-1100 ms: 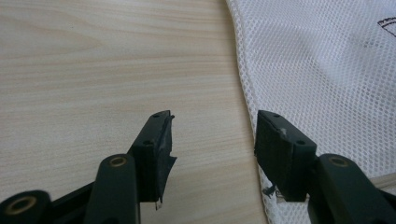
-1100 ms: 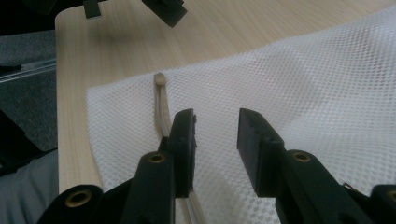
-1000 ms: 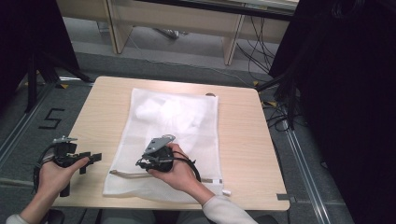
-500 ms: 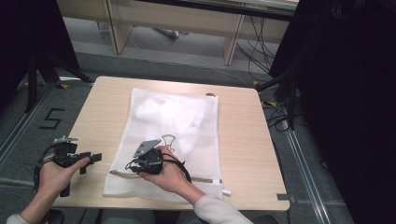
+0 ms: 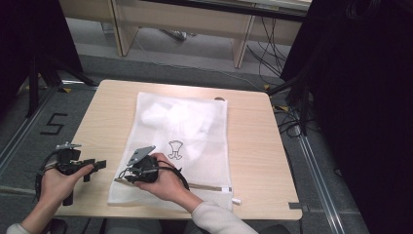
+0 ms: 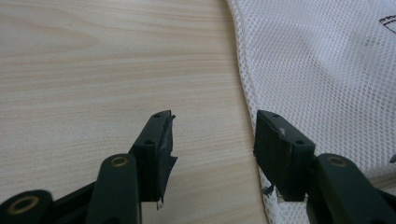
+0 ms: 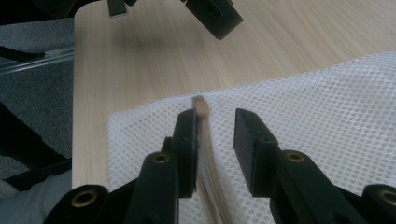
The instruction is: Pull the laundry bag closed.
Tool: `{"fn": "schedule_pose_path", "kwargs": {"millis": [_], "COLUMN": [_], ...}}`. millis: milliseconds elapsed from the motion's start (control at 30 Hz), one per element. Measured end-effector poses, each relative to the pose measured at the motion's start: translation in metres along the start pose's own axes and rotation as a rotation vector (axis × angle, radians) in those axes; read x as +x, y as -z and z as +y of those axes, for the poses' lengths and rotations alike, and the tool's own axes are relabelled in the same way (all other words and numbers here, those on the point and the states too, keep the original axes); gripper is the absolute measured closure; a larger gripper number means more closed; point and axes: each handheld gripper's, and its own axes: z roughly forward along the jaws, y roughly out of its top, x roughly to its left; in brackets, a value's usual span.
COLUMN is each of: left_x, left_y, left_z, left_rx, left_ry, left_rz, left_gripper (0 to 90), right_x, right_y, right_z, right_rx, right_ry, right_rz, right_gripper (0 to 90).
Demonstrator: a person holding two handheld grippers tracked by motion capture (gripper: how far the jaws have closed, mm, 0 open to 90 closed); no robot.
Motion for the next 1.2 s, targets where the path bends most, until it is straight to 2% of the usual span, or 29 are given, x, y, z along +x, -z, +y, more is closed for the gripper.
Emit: {"fn": "schedule_pose_path", "kwargs": {"millis": [33, 67, 167, 367, 400, 433, 567, 600, 667, 767, 800, 833, 900, 1200], "left_x": [0.000, 0.000, 0.000, 0.000, 0.000, 0.000, 0.000, 0.000, 0.000, 0.000, 0.000, 0.000, 0.000, 0.000], "left_y": [0.000, 0.000, 0.000, 0.000, 0.000, 0.000, 0.000, -0.001, -0.001, 0.000, 0.000, 0.000, -0.001, 0.000], "left_z": [0.000, 0.000, 0.000, 0.000, 0.000, 0.000, 0.000, 0.000, 0.000, 0.000, 0.000, 0.000, 0.000, 0.001], "left_rx": [0.000, -0.001, -0.001, 0.004, 0.005, 0.003, 0.006, 0.005, 0.006, 0.008, 0.006, 0.008, 0.006, 0.016], "left_ry": [-0.002, -0.002, 0.001, -0.004, -0.003, 0.000, -0.002, -0.004, -0.005, -0.006, -0.006, -0.005, -0.005, -0.010], "left_rz": [0.001, 0.001, 0.001, -0.002, -0.002, 0.001, 0.003, 0.001, 0.002, 0.001, -0.002, -0.001, -0.001, -0.005], "left_gripper": [46.6, 46.5, 46.6, 46.6, 46.5, 46.6, 46.6, 46.6, 46.5, 46.5, 46.6, 46.5, 46.6, 46.7], "right_x": [-0.001, 0.001, 0.002, 0.002, 0.002, 0.001, 0.002, 0.001, 0.001, 0.000, 0.002, 0.001, 0.001, 0.000], "right_y": [-0.002, -0.004, -0.008, -0.015, -0.015, -0.016, -0.021, -0.023, -0.024, -0.027, -0.028, -0.029, -0.031, -0.041], "right_z": [0.001, 0.001, 0.001, 0.002, 0.002, 0.003, 0.002, 0.001, 0.001, 0.000, 0.000, 0.000, 0.000, 0.003], "right_rx": [-0.001, 0.002, 0.010, 0.003, 0.011, 0.012, 0.024, 0.011, 0.034, 0.034, 0.032, 0.033, 0.036, 0.040], "right_ry": [0.012, -0.007, 0.016, 0.003, -0.011, 0.002, -0.009, -0.006, -0.013, 0.006, -0.012, 0.004, 0.007, -0.014], "right_rz": [0.005, 0.008, 0.012, 0.018, 0.018, 0.022, 0.025, 0.024, 0.026, 0.022, 0.024, 0.024, 0.023, 0.026], "right_gripper": [70.6, 70.5, 70.3, 69.7, 69.6, 69.6, 69.2, 69.2, 69.3, 69.9, 70.0, 70.2, 70.4, 70.9]}}
